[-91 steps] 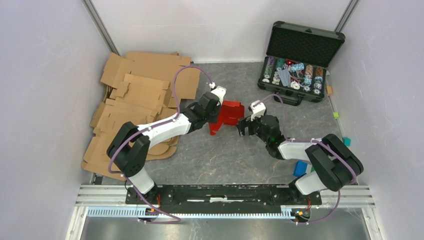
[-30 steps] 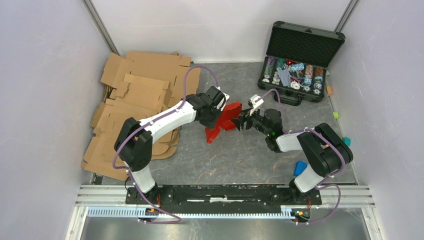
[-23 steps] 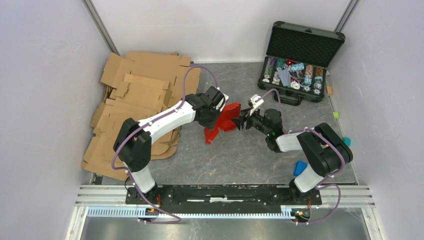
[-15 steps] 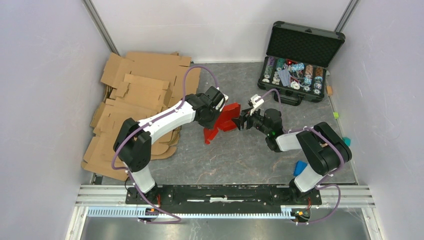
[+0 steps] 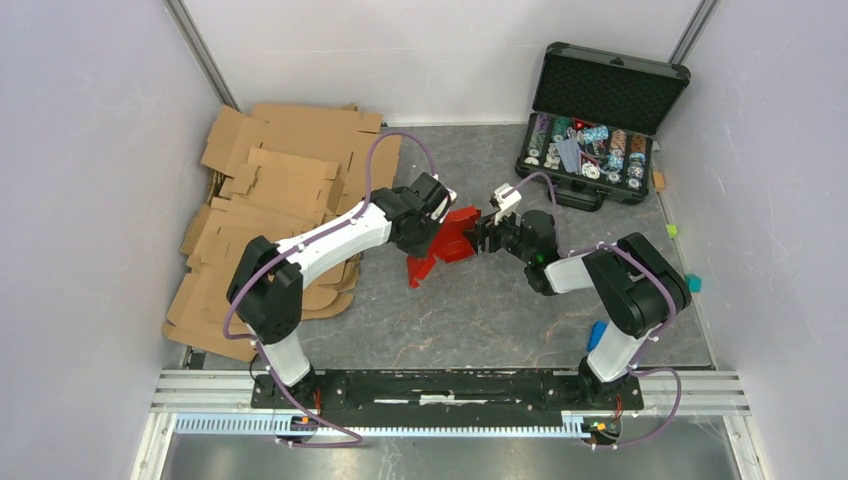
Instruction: Fold the paper box
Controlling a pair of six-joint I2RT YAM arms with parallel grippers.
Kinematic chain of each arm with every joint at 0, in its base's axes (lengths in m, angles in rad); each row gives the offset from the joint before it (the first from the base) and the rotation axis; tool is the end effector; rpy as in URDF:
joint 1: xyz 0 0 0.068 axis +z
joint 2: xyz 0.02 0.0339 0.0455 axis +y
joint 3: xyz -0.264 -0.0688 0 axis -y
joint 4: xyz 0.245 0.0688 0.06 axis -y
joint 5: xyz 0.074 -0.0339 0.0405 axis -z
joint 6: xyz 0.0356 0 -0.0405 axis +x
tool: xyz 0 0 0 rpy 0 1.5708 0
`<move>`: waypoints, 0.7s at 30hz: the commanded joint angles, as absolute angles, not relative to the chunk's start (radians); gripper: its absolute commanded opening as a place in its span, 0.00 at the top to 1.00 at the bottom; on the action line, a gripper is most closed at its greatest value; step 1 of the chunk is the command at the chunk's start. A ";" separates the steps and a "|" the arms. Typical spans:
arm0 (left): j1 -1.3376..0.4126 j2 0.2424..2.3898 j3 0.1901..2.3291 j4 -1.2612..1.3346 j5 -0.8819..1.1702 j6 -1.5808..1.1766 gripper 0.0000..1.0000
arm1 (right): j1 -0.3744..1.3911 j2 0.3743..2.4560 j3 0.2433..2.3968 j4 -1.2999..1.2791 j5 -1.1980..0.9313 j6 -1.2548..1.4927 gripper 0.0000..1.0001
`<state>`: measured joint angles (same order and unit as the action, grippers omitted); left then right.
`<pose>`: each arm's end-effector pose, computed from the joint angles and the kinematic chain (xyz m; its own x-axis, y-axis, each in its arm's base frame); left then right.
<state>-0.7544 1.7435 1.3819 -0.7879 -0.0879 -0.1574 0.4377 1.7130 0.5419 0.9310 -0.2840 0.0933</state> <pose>0.2648 -0.2446 0.2431 -0.7596 0.4996 -0.4164 0.5437 0.8391 0.0150 0.2794 0.1417 0.1468 -0.2753 -0.0301 -0.9609 -0.6305 0.7602 0.1568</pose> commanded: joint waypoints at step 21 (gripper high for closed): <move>-0.686 1.590 1.120 -0.337 -0.043 -0.177 0.56 | 0.480 1.686 0.521 0.896 -0.196 0.198 1.00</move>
